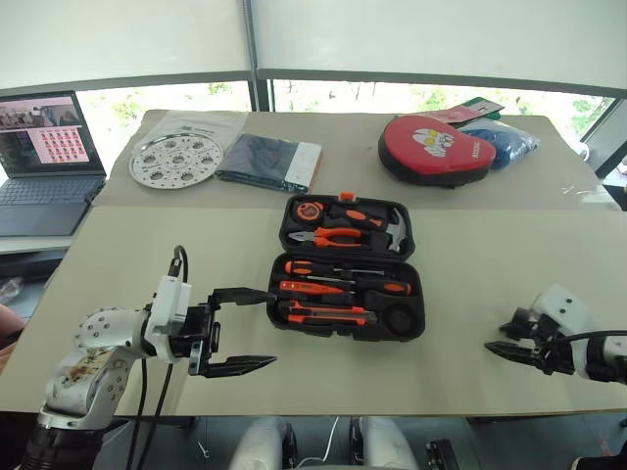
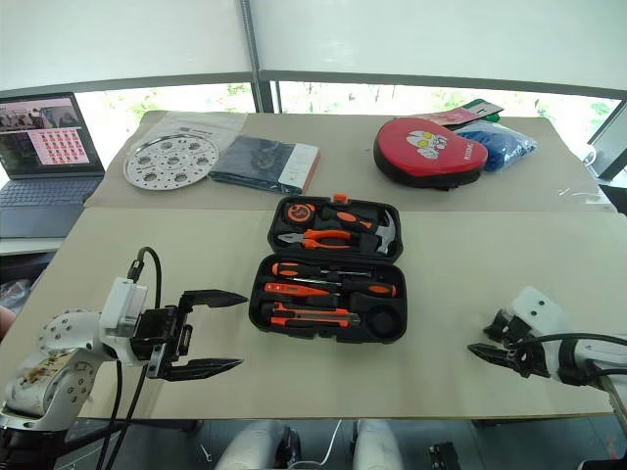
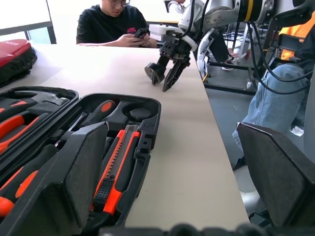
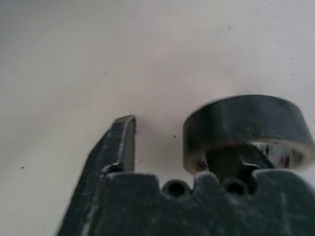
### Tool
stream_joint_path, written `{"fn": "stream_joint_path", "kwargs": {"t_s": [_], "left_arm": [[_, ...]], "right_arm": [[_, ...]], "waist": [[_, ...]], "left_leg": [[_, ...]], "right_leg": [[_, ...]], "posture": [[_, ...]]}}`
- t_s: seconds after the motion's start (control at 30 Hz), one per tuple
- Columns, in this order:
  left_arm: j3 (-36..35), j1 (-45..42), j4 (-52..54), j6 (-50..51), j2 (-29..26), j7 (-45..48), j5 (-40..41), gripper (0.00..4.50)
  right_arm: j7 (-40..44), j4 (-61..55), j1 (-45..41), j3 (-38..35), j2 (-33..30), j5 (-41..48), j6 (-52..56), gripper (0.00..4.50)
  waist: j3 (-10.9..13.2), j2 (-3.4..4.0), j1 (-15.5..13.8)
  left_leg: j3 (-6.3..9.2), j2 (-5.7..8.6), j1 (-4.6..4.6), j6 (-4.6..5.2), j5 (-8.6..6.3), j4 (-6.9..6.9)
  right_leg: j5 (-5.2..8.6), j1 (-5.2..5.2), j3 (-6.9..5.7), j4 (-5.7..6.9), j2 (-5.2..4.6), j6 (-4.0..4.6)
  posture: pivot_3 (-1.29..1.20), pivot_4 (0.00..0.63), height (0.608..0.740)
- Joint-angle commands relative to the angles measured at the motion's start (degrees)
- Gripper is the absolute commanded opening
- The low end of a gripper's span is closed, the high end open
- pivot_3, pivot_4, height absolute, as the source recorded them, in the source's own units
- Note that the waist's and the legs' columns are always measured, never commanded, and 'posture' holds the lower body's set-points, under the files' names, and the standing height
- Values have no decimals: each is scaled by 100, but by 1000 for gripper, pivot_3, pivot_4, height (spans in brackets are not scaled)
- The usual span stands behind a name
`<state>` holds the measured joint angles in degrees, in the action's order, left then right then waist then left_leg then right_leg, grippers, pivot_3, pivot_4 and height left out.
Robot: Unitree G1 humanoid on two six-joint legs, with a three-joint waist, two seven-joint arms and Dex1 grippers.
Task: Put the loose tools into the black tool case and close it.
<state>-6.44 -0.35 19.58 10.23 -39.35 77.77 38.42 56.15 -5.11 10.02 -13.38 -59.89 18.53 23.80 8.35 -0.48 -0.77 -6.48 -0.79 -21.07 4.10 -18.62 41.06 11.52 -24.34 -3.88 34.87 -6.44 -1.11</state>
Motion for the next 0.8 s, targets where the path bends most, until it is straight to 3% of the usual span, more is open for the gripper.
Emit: {"fn": "stream_joint_path", "kwargs": {"t_s": [0.03,0.1,0.13,0.27,0.43,0.6,0.8], "left_arm": [[-79,-40,67,-73,-38,25,84,4500],[-81,-23,74,-80,-29,6,75,4500],[-94,-5,80,-83,-22,-15,74,4500],[-220,144,37,-113,-59,-59,44,4500],[-330,371,-93,-234,-70,-53,-63,4500],[-308,461,-91,-329,-30,-122,-124,4500],[-330,564,-62,-404,-18,-208,-188,4500]], "right_arm": [[165,264,-146,9,25,-171,-496,848],[325,356,-247,-4,36,-175,-822,155],[407,319,-326,-41,31,-127,-918,73],[994,-694,-741,-109,17,802,-488,73],[651,-2051,-1645,581,187,1792,1040,73],[115,-2283,-2418,1490,552,1672,1920,73],[13,-1997,-2580,2196,568,1022,1949,73]], "waist": [[0,0,4],[0,-1,5],[1,-3,6],[3,1,33],[6,1,51],[10,-8,-21],[10,-8,-16]], "left_leg": [[0,0,1,0,0,0],[0,-1,2,-1,1,2],[0,-1,4,-1,1,2],[-1,-2,5,-7,4,1],[9,-11,10,-19,10,-5],[13,-6,-5,-10,3,-2],[9,0,-13,-5,1,3]], "right_leg": [[0,1,0,1,0,0],[-1,2,0,2,0,-1],[-1,4,0,2,0,-1],[-1,0,2,7,1,-1],[-1,-2,-1,11,3,3],[-1,-14,-11,6,-14,9],[-2,-19,-14,2,-20,8]], "posture": [[0,150,740],[0,150,740],[0,150,740],[0,150,740],[0,150,740],[0,150,740],[0,150,740]]}}
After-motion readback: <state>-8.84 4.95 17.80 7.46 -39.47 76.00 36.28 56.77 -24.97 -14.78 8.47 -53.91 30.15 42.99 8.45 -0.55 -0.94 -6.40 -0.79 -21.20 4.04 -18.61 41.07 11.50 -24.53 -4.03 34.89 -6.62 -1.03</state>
